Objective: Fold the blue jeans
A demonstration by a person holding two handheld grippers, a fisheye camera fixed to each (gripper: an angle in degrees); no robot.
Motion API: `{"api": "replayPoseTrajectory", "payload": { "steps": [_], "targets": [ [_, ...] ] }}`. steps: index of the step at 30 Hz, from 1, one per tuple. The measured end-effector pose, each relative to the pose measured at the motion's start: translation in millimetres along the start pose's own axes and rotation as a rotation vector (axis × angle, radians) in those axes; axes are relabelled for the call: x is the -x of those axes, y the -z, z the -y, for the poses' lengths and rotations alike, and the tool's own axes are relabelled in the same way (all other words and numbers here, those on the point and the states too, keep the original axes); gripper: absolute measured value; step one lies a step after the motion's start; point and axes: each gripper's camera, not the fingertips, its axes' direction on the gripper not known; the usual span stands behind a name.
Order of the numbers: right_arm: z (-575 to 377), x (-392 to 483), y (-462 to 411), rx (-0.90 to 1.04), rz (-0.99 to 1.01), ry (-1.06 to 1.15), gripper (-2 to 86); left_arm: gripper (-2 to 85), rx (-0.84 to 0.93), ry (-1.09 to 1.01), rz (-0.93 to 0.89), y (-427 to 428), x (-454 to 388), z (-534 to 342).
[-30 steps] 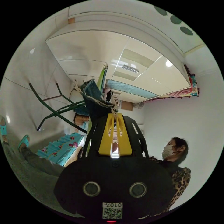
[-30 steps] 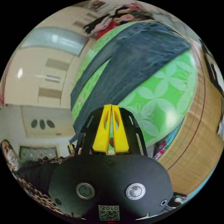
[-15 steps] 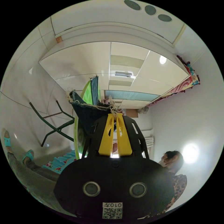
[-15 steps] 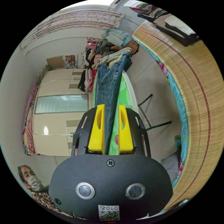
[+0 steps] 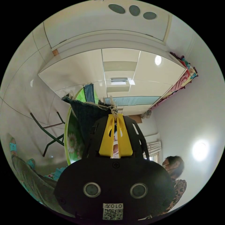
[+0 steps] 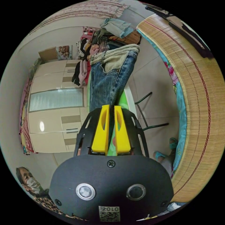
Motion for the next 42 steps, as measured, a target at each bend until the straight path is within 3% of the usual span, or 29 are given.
{"api": "replayPoseTrajectory", "payload": {
  "steps": [5,16,23,35,42],
  "targets": [
    [12,-2,34,-0.014,0.183,0.054,2.4,0.1,0.020,-0.027,-0.025,-11,-1,20],
    [104,103,23,-0.015,0.253,0.214,1.6,0.0,0.111,-0.083,-0.135,-117,-4,137],
    [168,164,-33,-0.003,0.160,0.224,1.8,0.0,0.159,-0.045,-0.138,-215,16,219],
    [256,206,-137,0.013,-0.050,0.184,2.7,0.1,0.254,0.054,0.015,-356,79,323],
    [289,182,-203,0.101,-0.089,0.072,5.9,0.2,0.288,0.306,0.184,-405,174,350]
  ]
}}
